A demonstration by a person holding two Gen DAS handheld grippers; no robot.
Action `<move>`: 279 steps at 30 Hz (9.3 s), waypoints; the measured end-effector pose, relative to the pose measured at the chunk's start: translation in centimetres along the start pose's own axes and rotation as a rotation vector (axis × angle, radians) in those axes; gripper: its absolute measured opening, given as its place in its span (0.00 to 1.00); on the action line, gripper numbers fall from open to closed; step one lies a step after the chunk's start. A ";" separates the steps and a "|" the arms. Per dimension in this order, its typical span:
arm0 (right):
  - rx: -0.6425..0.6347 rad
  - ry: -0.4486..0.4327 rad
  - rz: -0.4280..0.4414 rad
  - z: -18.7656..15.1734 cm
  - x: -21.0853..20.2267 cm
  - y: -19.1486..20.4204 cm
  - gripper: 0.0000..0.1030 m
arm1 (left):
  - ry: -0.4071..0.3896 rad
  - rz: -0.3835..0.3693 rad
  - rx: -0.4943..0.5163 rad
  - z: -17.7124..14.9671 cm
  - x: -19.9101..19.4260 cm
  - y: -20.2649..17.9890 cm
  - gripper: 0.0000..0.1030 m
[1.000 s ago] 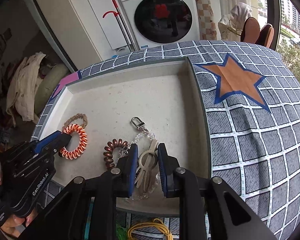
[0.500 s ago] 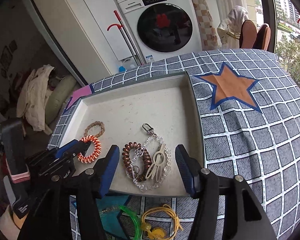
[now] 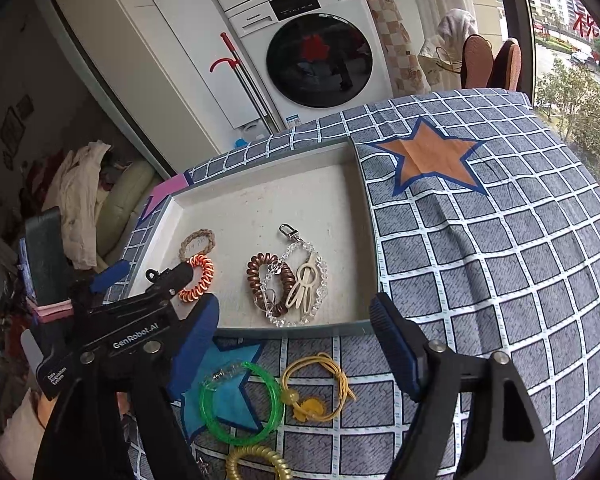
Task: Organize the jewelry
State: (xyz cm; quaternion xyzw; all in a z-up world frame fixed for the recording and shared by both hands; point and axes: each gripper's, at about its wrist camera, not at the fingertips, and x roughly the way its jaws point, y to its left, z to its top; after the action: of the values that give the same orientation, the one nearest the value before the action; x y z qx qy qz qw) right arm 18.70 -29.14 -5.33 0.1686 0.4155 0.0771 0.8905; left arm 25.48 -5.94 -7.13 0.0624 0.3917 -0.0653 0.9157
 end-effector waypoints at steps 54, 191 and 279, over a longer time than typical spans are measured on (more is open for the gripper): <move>-0.137 0.151 -0.155 -10.9 -1.9 0.3 0.97 | 0.180 -0.117 -0.012 -15.3 -7.9 -2.7 1.00; -0.218 0.035 -0.107 -9.9 -6.2 3.4 0.10 | -0.014 -0.175 0.055 -12.1 -14.6 -2.8 0.35; -0.068 0.051 -0.075 1.6 4.2 1.3 0.62 | 0.029 -0.001 -0.033 0.2 -0.6 0.8 1.00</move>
State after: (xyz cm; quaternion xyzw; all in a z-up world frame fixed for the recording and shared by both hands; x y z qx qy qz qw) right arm 22.57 -27.12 -6.89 0.1207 0.4411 0.0620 0.8872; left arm 25.36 -5.17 -6.55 0.0479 0.4061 -0.0582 0.9107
